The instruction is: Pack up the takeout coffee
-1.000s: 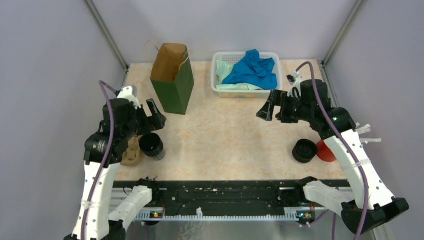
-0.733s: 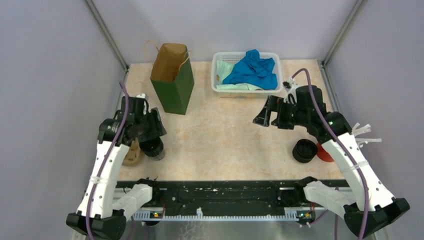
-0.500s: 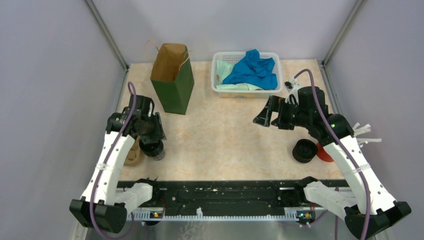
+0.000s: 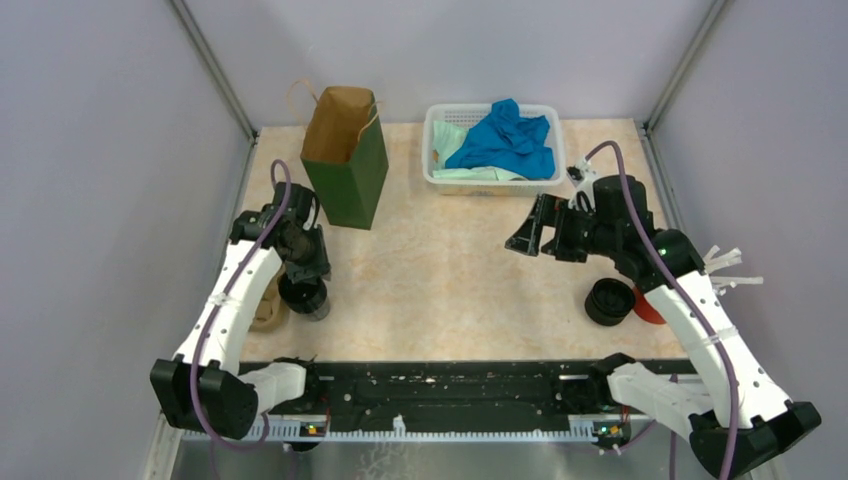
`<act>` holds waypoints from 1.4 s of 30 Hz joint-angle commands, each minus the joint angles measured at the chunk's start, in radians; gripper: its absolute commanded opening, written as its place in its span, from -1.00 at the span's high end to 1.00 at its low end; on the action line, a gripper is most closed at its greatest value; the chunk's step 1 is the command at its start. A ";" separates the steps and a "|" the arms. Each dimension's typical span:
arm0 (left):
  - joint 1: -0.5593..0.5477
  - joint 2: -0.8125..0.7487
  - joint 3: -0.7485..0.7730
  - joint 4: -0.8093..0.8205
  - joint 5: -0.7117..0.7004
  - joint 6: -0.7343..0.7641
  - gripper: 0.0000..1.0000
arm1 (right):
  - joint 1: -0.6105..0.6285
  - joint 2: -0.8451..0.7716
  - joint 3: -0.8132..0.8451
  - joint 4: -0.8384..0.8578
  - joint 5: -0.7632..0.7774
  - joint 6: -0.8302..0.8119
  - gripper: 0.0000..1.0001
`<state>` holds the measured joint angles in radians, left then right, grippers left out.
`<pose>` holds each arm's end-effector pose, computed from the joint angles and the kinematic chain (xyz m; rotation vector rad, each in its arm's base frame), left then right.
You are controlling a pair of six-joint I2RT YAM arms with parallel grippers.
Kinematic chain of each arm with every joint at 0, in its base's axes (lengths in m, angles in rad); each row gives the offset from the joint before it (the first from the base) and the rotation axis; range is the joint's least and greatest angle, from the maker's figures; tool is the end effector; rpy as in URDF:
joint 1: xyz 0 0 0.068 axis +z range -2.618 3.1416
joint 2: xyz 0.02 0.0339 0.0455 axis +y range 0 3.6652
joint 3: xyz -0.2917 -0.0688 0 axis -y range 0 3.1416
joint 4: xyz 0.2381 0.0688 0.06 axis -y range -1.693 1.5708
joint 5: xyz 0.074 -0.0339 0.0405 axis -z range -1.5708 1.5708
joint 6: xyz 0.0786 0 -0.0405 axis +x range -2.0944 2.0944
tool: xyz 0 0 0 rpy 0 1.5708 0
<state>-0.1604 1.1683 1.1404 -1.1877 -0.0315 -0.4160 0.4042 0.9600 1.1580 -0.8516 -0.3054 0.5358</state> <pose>0.1963 -0.0293 0.2922 -0.3635 2.7667 -0.1002 0.1678 0.0975 0.3675 -0.0233 2.3264 0.8370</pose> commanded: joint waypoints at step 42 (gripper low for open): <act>0.010 0.022 0.108 -0.033 -0.128 0.042 1.00 | 0.010 0.030 -0.025 0.049 -0.027 -0.031 -0.97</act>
<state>-0.1547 1.2091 1.1912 -1.2011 -0.1280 -0.3866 0.4042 0.9901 1.1309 -0.8364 -0.3206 0.5163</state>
